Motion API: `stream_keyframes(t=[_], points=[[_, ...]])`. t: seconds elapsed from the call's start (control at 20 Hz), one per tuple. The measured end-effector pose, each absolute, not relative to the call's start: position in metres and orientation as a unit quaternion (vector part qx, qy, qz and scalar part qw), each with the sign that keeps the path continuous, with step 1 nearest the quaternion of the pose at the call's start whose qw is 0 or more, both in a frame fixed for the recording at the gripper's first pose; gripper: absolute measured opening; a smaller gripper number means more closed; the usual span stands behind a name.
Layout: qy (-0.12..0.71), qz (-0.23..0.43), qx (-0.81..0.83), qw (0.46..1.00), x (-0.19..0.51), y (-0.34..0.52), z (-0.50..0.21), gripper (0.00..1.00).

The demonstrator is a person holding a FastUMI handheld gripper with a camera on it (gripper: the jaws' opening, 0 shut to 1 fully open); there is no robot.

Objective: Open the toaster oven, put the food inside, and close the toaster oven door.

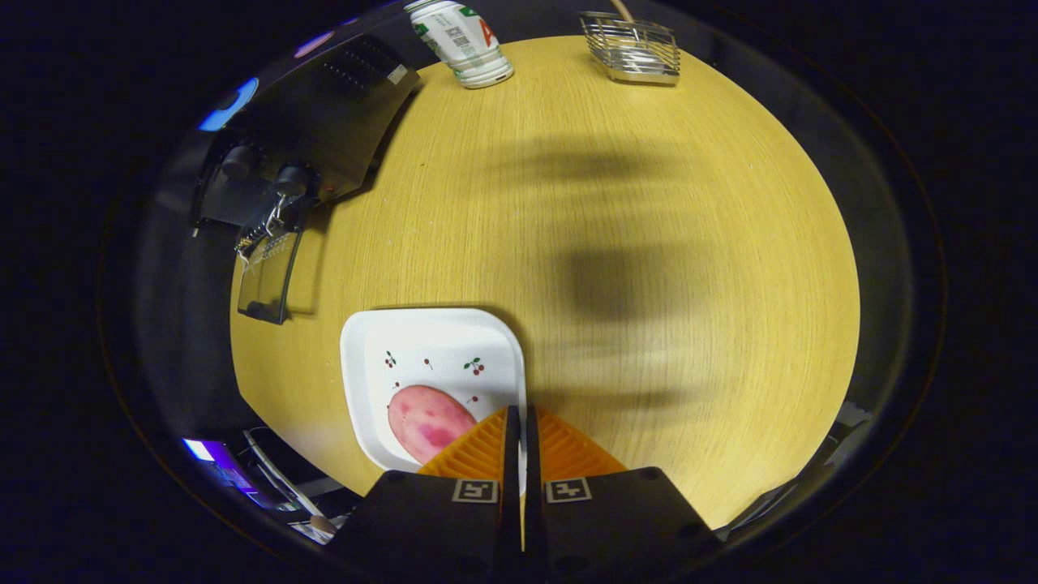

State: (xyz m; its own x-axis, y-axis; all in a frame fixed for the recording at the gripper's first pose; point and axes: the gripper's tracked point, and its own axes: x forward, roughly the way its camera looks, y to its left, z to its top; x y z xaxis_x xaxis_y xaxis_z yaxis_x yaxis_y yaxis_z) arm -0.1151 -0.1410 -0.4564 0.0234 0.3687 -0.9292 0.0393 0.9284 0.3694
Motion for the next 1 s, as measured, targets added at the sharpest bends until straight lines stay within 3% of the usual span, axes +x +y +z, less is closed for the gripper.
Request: stream_keyframes(t=[0.35,0.7,1.0], points=[[0.652,0.166,0.289,0.681,-0.122,-0.134,-0.438,0.05],[0.611,0.119,0.381,0.684,-0.132,-0.125,-0.403,0.05],[0.575,0.078,0.452,0.677,-0.150,-0.061,-0.358,0.05]])
